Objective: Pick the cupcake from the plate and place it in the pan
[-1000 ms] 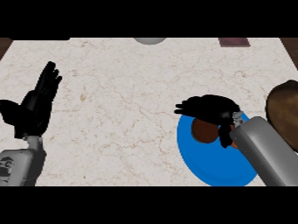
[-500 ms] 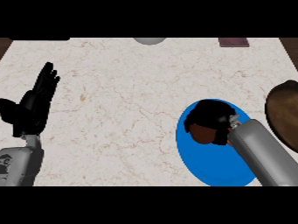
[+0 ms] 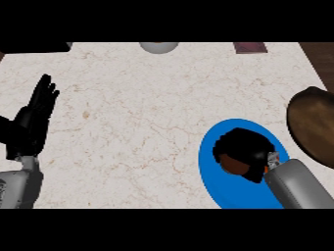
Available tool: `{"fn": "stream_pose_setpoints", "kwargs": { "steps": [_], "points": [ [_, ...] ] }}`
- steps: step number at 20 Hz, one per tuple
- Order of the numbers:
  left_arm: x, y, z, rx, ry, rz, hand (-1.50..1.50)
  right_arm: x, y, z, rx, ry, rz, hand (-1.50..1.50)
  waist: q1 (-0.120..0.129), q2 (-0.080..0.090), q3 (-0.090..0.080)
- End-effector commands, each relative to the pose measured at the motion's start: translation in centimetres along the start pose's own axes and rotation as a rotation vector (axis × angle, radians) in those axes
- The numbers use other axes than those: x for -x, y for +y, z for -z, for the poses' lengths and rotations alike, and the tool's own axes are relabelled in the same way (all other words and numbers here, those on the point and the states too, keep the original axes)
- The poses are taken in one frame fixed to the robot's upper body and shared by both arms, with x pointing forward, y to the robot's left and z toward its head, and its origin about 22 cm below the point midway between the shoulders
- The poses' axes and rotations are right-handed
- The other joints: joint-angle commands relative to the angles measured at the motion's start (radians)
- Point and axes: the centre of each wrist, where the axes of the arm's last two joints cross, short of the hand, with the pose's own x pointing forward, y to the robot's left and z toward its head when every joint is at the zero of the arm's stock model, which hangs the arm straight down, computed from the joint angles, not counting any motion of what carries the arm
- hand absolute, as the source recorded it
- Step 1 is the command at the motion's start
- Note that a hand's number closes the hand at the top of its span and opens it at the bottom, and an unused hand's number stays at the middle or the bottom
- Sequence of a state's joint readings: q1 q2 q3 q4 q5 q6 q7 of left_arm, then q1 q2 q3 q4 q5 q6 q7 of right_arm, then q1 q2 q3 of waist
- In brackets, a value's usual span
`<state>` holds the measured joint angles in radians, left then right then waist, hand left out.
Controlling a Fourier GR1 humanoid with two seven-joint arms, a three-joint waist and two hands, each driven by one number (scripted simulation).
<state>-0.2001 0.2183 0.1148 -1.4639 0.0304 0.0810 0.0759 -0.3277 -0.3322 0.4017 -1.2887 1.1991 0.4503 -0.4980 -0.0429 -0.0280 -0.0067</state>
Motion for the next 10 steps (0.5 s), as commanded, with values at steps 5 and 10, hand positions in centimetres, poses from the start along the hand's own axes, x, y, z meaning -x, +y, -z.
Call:
{"fn": "stream_pose_setpoints", "kwargs": {
  "steps": [5,10],
  "points": [
    [0.9,1.3,-1.0,-0.064,0.015,0.003,0.0,-4.9,8.7,-7.6,0.082,0.235,0.194,1.5,-0.077,0.002,0.003],
    [-0.1,1.7,-1.4,-0.042,0.015,0.002,0.0,-7.1,7.1,-13.6,0.488,0.289,0.113,1.5,-0.057,0.001,0.007]
  ]
}}
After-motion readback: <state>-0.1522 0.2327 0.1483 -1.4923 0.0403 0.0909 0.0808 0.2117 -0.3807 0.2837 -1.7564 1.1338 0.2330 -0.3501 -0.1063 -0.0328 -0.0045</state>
